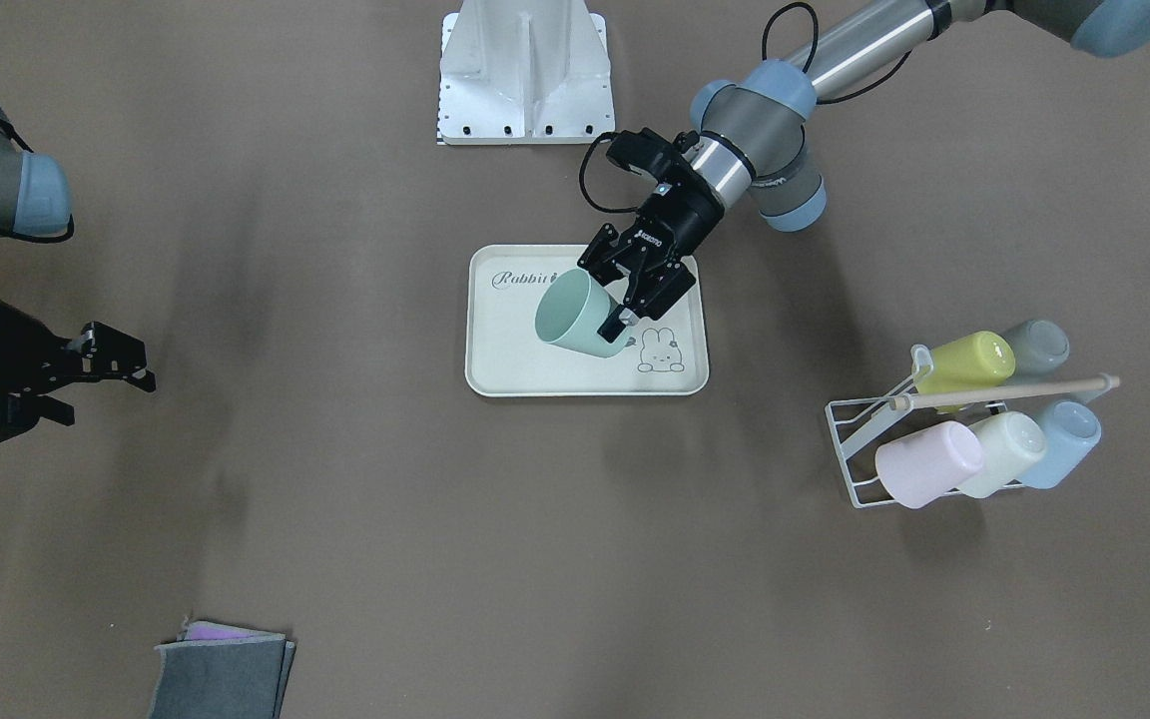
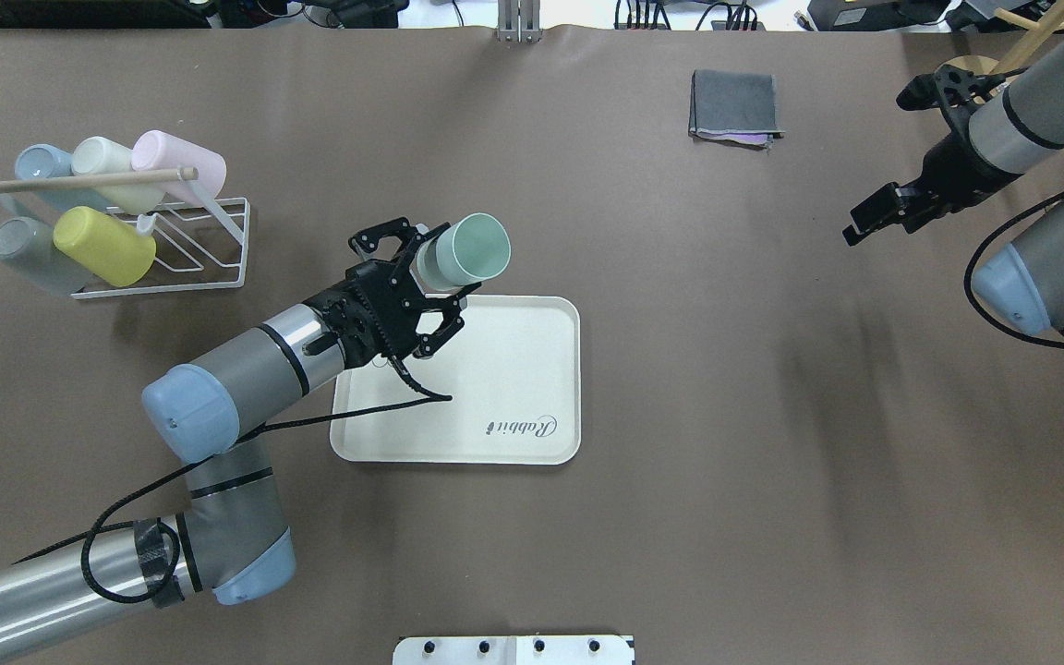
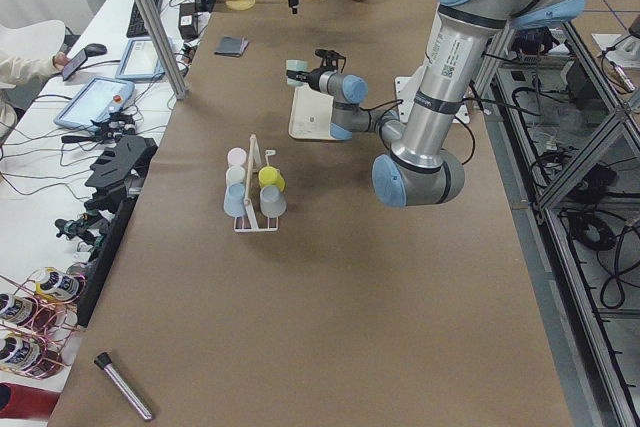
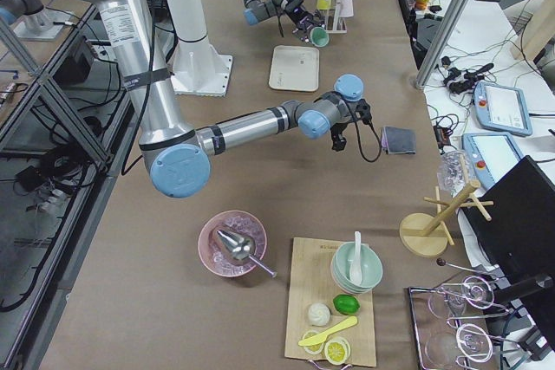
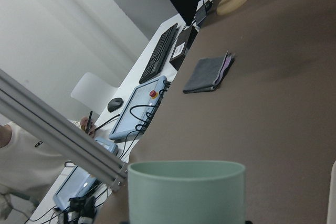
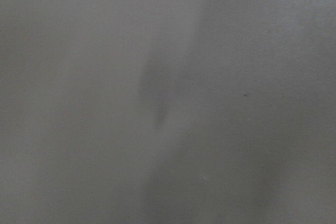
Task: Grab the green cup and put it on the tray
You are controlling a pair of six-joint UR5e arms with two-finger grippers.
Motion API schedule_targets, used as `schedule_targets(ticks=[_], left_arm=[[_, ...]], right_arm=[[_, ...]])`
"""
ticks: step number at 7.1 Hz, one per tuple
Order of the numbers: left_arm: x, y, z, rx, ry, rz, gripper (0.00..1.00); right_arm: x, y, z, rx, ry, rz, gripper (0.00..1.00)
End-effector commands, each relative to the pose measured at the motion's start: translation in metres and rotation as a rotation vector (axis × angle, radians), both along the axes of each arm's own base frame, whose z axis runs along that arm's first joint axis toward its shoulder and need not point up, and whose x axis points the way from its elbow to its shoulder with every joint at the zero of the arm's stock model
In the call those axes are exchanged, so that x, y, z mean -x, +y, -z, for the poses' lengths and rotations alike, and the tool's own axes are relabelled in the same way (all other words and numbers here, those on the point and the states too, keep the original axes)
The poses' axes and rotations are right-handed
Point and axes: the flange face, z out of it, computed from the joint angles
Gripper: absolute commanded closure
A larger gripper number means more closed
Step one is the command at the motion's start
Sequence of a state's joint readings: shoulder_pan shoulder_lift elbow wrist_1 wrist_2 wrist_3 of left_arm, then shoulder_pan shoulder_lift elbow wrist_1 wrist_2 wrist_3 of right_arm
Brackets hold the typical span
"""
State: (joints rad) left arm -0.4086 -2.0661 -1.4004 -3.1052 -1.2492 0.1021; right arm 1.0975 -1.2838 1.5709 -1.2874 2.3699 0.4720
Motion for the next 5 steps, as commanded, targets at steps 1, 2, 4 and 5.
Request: schedule_targets(ticks=[1, 2, 4, 5], left_arm=[[-0.020, 0.015, -0.027, 0.017, 0.121, -0.099, 0.88], [-0.021, 0.020, -0.028, 0.028, 0.148, -0.124, 0.88], [-0.038, 0.033, -0.031, 0.092, 0.181, -0.187, 0.88], [-0.039, 0.034, -0.030, 0.143, 0.223, -0.210, 0.88]], right_arm=[[-0.085, -0.015, -0.017, 0.119, 0.138, -0.158, 0.01], [-0.115, -0.005, -0.018, 0.202, 0.172, -0.192, 0.01], [-0.150, 0.023, -0.041, 0.249, 0.223, -0.131, 0.01], [-0.167, 0.041, -0.065, 0.291, 0.219, -0.144, 0.01]])
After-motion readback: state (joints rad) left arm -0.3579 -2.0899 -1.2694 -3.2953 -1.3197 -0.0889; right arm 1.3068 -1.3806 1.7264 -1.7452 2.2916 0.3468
